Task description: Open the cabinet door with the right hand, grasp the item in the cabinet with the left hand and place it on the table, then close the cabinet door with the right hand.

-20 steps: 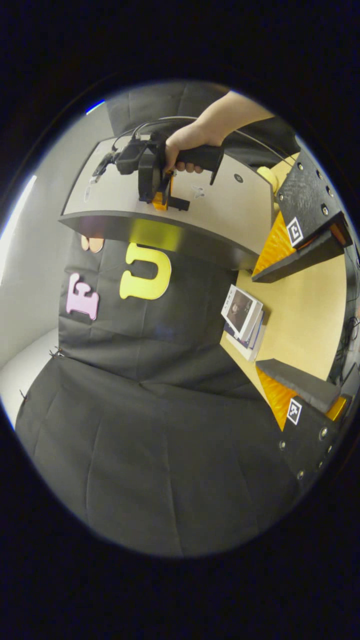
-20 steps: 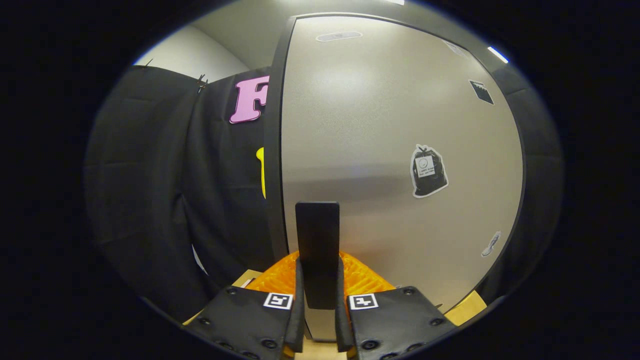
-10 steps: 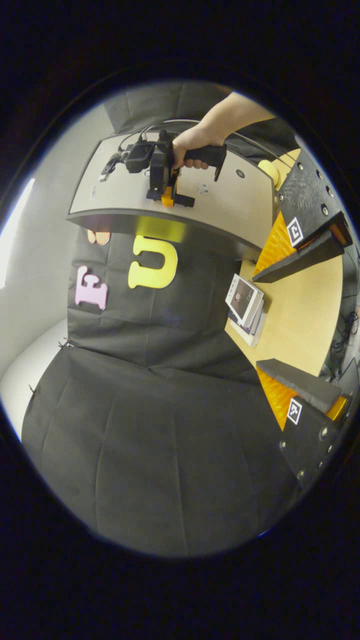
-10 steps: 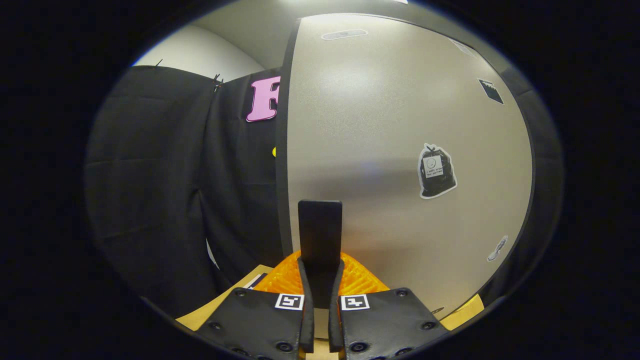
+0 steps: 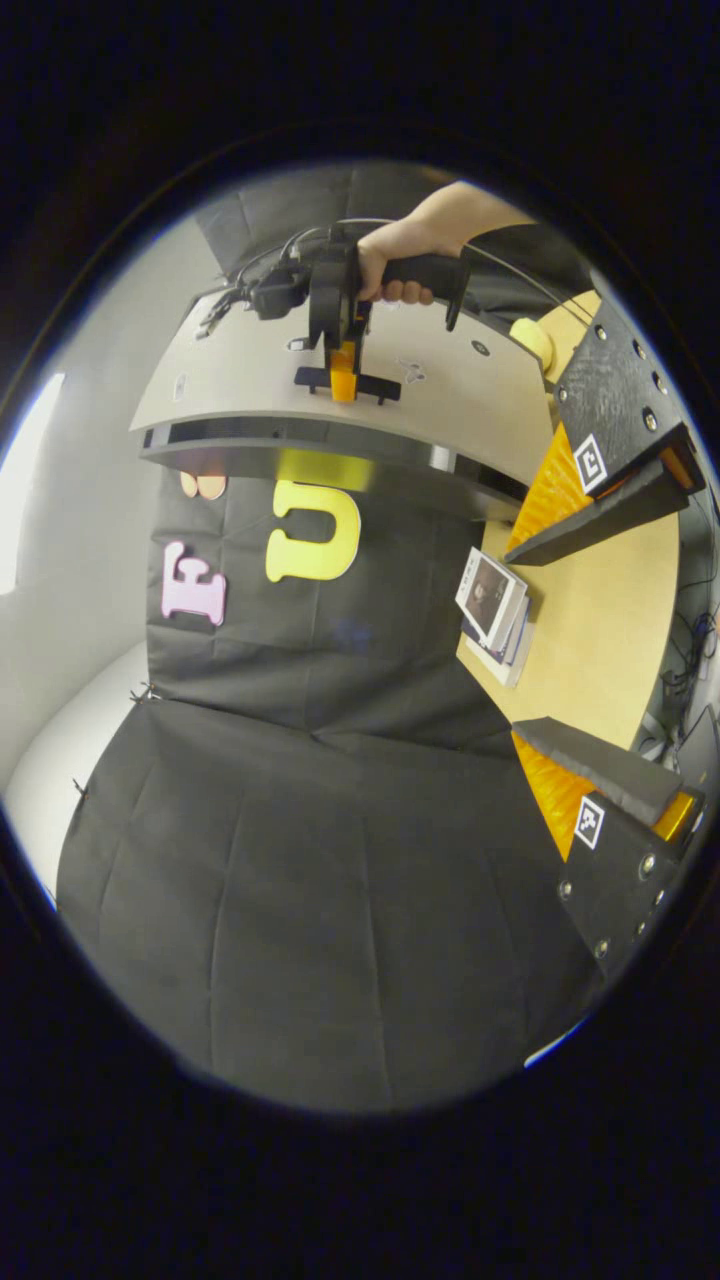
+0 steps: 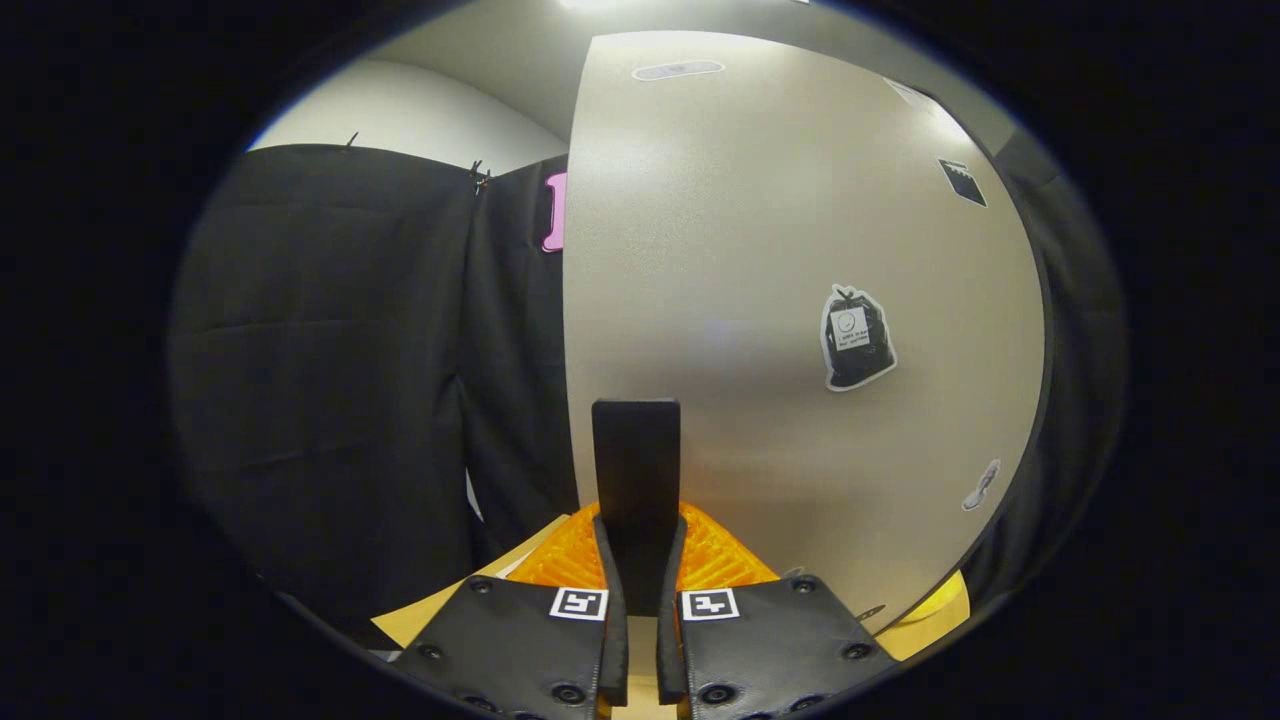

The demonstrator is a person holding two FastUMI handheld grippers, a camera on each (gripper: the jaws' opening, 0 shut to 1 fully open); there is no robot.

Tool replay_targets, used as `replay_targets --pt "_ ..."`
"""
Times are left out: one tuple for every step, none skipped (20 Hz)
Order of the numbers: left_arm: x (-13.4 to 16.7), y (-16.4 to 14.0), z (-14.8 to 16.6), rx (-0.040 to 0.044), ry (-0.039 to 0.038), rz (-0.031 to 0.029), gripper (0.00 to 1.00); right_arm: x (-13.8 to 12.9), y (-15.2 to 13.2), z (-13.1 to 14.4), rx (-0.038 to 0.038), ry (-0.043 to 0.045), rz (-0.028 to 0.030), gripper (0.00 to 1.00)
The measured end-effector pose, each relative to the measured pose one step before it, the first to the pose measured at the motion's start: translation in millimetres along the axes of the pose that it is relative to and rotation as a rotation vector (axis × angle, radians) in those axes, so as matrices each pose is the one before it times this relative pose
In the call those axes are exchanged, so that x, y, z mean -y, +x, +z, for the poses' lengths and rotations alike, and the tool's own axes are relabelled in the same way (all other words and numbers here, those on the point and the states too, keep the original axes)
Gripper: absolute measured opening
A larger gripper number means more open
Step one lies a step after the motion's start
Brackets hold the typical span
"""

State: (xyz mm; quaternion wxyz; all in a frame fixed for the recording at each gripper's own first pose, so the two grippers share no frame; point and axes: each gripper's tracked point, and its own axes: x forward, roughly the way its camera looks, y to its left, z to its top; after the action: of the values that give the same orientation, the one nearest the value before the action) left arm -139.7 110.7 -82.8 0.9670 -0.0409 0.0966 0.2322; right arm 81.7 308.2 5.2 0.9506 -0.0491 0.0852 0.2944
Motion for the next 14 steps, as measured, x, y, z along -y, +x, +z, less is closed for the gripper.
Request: replay_targets --pt "2.44 1.83 2.02 0.00083 0.00455 -0.00527 0.93 0.98 -10.7 0.9 0.00333 -0.0062 0.01969 0.13" --pt "3.23 2.02 -0.07 -0.00058 0.00424 -0.00582 0.9 1.36 -9.43 0.64 -0.00229 -0.00527 0.01801 0.13" --pt "2.35 2.75 1.22 0.00068 0.00439 -0.00601 0.94 0.04 -8.14 0.94 -0.00205 -0.00074 0.01569 0.13" --pt "2.78 1.03 1.46 0.00194 0.00535 -0.00385 0.9 1.12 -7.82 0.31 -0.00717 0.00107 0.01364 0.13" --pt "1.71 1.18 2.55 0.00436 0.00437 -0.00384 0.9 1.59 -9.05 2.17 -0.00245 0.00429 0.00949 0.13" --pt "3.36 0.86 2.26 0.0051 0.00345 -0.00654 0.94 1.66 -9.42 2.59 0.00148 0.00673 0.00483 0.13" --pt "3.6 0.74 1.57 0.00357 0.002 -0.00768 0.9 0.86 4.11 -3.71 0.00421 0.00279 0.00319 0.13" --pt "4.6 2.62 -1.48 0.00375 -0.00061 -0.01129 0.9 2.26 -0.84 -1.57 0.0028 0.00024 0.00302 0.13" --pt "5.06 3.04 0.06 0.00286 -0.00288 -0.01303 0.93 1.15 -1.88 -1.74 -0.0009 0.00204 0.00405 0.13" --pt "5.49 3.58 -1.63 -0.00103 -0.00379 -0.01443 0.91 2.76 -2.39 -0.7 -0.00413 0.00673 0.00372 0.13" --pt "4.37 3.24 -1.33 -0.00512 -0.0032 -0.01556 0.94 3.58 -2.41 -0.42 -0.00099 0.00819 0.00396 0.13" --pt "5.16 4.03 -0.27 -0.00553 -0.00125 -0.01729 0.94 3.44 -2.43 -0.1 -0.00125 0.00704 0.004 0.13" --pt "6.86 6.08 -1.95 -0.00445 0.00166 -0.01838 0.91 2.2 -3.09 -0.85 -0.00173 0.00742 0.00086 0.13" --pt "6.15 4.56 0.65 -0.00307 0.00455 -0.01794 0.91 3.52 -2.61 0.12 -0.00163 0.00874 -0.00385 0.13"
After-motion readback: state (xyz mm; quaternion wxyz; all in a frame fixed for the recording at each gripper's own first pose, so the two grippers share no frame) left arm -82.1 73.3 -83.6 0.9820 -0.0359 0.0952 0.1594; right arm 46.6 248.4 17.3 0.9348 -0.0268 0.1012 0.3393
